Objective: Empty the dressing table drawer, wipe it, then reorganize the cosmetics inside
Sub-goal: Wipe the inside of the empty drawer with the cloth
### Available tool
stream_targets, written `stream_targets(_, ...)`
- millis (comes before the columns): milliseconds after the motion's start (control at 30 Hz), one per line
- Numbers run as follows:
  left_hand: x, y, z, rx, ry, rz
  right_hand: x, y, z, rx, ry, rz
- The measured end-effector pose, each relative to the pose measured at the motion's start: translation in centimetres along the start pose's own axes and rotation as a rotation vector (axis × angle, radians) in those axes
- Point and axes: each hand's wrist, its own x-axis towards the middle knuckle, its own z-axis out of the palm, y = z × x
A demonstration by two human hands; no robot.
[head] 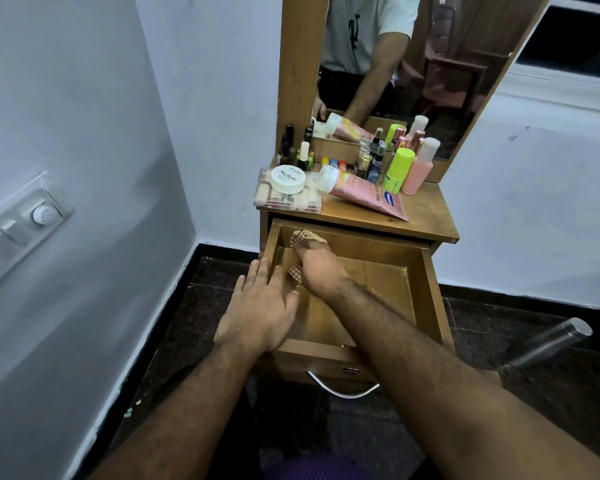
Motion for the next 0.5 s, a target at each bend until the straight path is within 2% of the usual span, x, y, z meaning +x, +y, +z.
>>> stream_targets(100,-0.1,0.0,0.0,-0.004,0.020,-0.008,-0.2,1.6,-0.9,-0.038,-0.071,-0.019)
stream_targets(167,-0.1,-0.1,0.0,-0.004,0.031,-0.005,-0.6,2.2,-1.6,-0.102,-0.020,-0.033)
stream_targets(300,-0.2,0.1,-0.1,0.003,0.045,-0.007,-1.1,1.5,-1.4,-0.224,0.153,-0.213)
stream_targets(500,-0.2,0.0,0.1,0.011,0.069,-0.019,0.7,-1.0,0.2,-0.312,0.116,-0.185)
